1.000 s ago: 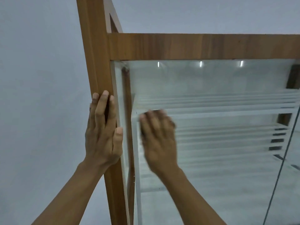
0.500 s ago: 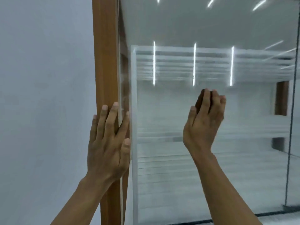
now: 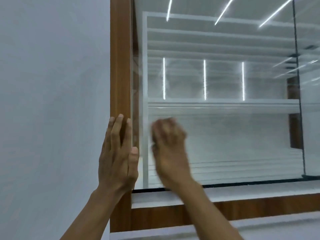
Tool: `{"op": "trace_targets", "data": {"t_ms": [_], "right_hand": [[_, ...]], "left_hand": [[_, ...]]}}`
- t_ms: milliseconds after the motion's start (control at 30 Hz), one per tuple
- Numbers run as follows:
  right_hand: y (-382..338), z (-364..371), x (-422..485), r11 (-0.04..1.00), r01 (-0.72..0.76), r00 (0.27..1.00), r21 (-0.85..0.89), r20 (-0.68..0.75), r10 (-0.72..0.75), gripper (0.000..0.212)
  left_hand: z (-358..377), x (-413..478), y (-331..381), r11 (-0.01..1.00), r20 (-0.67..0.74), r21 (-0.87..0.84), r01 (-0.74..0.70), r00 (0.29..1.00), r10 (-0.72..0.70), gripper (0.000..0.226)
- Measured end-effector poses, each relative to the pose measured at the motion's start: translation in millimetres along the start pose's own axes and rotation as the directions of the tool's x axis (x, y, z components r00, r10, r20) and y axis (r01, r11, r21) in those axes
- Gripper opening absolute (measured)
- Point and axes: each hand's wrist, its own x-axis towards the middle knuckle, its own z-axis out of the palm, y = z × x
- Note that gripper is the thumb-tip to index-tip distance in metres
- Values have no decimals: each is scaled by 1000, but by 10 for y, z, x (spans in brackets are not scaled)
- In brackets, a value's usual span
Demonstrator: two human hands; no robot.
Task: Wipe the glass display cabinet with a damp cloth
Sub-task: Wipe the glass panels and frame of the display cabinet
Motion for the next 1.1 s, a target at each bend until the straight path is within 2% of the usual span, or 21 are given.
{"op": "trace_targets", "data": {"t_ms": [33,67,100,167,200,267,333,367,400,467,533,600,700,800,833,867,933,1033,1100], "right_hand": [[-193,32,-141,991,122,984,50,125,-128,66],[-292,40,-296,981,180,961,73,202,-191,67],[-296,44,-448,978,198,954,65,217,-208,67],[-127,49,-775,980,190,968,-62,181,-176,67],[2,40,-940,978,158,977,-134,163,-135,68],[204,-18,-1184,978,-10,992,-208,118,35,70],[192,-16,-1207,964,-184,978,-192,62,199,72],[96,17,-1157,967,-196,976,-163,58,207,74],[-21,52,-1092,983,-132,987,-129,78,143,75],[-215,107,-1019,993,88,984,-84,160,-74,74],[-201,58,-1030,986,161,965,-53,218,-146,73],[3,-41,-1134,996,71,983,-55,172,-60,71],[507,-210,-1395,984,-157,986,-84,43,161,69],[961,-374,-1504,904,-421,907,-70,-19,421,65],[1007,-388,-1480,883,-467,884,-52,-22,466,67],[996,-378,-1439,883,-466,885,-53,-29,465,65],[854,-297,-1366,936,-332,943,-120,-28,331,57],[664,-180,-1264,987,-90,993,-136,65,99,64],[697,-184,-1039,990,-49,997,-136,44,56,67]], "left_hand": [[0,-13,-6,1000,-5,-15,6,1000,-6,65],[-6,-20,-11,1000,-10,-25,13,1000,-13,65],[-12,-24,-14,999,-18,-30,16,1000,-16,64],[-14,-49,-17,999,-35,-36,17,999,-18,62],[-11,-65,-16,999,-39,-42,21,999,-23,62],[7,-97,-12,999,-42,-38,29,999,-30,63],[16,-137,2,1000,-18,21,13,1000,-13,63],[17,-162,13,997,11,71,-14,1000,13,63],[17,-189,22,991,45,125,-53,998,48,64],[10,-270,31,972,98,206,-115,991,96,64],[7,-393,31,967,116,227,-118,989,93,63],[27,-539,27,967,122,234,-97,990,70,63],[57,-689,32,960,144,266,-85,988,48,62],[64,-704,40,958,153,274,-85,987,44,62],[62,-696,41,958,155,276,-82,987,40,62],[60,-689,41,957,159,277,-79,987,36,63],[55,-686,45,957,174,279,-75,984,26,63],[51,-674,59,951,200,299,-75,980,14,63],[36,-590,66,945,215,316,-84,976,14,65]]}}
